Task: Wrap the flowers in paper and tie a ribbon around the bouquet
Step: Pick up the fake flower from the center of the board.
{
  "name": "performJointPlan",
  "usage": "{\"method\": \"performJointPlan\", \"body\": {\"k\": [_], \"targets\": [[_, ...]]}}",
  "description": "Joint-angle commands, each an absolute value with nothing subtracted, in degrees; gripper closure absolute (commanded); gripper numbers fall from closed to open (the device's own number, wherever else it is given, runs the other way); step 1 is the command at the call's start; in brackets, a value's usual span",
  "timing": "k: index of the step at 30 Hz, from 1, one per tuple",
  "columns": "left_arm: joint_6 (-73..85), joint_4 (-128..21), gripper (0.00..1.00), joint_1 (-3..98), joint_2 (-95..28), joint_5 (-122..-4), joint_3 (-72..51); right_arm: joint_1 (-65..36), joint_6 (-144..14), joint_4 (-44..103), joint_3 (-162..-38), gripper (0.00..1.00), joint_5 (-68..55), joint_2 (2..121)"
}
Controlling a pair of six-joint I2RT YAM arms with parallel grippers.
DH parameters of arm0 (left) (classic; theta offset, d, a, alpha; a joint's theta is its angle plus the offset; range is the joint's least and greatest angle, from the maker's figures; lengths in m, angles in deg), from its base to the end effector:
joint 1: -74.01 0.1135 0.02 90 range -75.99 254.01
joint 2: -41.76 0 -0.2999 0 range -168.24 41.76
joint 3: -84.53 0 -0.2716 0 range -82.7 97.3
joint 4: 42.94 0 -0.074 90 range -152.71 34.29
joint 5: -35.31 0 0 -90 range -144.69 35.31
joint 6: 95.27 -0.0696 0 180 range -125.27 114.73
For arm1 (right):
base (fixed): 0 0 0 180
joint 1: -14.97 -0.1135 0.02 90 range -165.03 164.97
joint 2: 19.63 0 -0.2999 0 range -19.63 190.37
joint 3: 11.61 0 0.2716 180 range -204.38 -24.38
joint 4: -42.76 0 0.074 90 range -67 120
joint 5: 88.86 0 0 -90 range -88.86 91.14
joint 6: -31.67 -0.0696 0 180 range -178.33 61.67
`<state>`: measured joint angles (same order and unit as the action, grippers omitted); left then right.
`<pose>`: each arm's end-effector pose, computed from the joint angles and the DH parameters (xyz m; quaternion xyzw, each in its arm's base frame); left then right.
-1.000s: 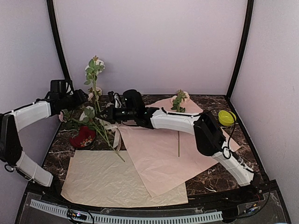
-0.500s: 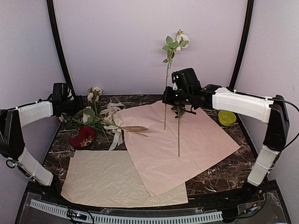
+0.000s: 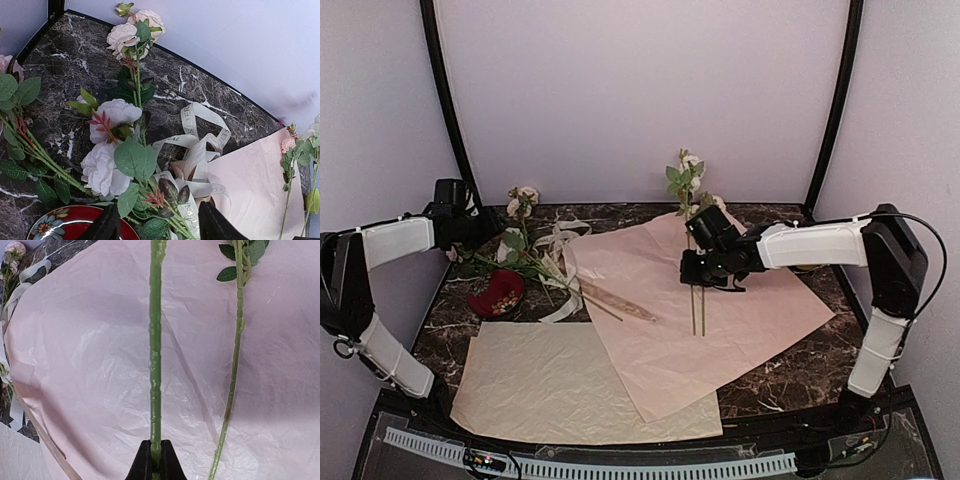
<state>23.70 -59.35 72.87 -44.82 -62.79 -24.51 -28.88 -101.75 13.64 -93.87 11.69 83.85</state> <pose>0.3846 -0.0175 0.2639 -0.1766 0.8552 -0.1852 0.4507 0.3218 0.2915 0.1972 0.0277 0.9368 0.1705 0.3042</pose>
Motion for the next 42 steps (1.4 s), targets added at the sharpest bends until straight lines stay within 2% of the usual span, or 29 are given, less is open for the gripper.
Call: {"method": "performJointPlan", "body": {"k": [1,7,13,20,34,36,37,39,40,41,42], "targets": [[23.8,-61.7,0.48,72.8,-44.8,-63.6,-23.3,-28.4,-102.8,17.0,-93.7,1.00,9.9,86.5],[26.4,-58.4,0.50,70.2,-42.6,-63.1,-26.6,-28.4,-103.0,18.3,-94.1,1.00,7.8,88.2],[27.1,-61.2,0.40,71.4,-52.1,-61.8,-21.7,-28.4,-102.3,19.2,-93.9,1.00,5.7,87.4],[26.4,-62.3,0.33,73.8,-58.3,-60.4,-17.8,-28.4,-101.9,20.0,-93.2,1.00,5.3,86.5],[26.8,-61.8,0.38,74.5,-63.8,-64.9,-17.2,-28.3,-100.5,19.2,-94.7,1.00,4.8,87.0],[26.2,-61.1,0.45,74.5,-63.9,-64.6,-17.3,-28.4,-100.3,19.2,-94.8,1.00,4.8,87.1],[25.9,-61.0,0.52,74.5,-64.1,-64.5,-17.1,-28.3,-100.3,19.2,-94.9,1.00,4.8,87.1],[25.5,-61.3,0.71,74.5,-64.6,-64.5,-16.7,-28.4,-100.3,19.2,-95.1,1.00,4.7,87.2],[25.3,-61.6,0.87,74.5,-64.6,-64.5,-16.6,-28.3,-100.3,19.2,-95.1,1.00,4.7,87.2],[25.0,-61.6,0.96,74.5,-64.5,-64.5,-16.7,-28.3,-100.3,19.2,-95.1,1.00,4.9,87.0],[24.6,-61.7,1.00,74.5,-64.2,-64.1,-16.5,-28.2,-100.4,19.0,-95.1,1.00,5.3,86.7]]}}
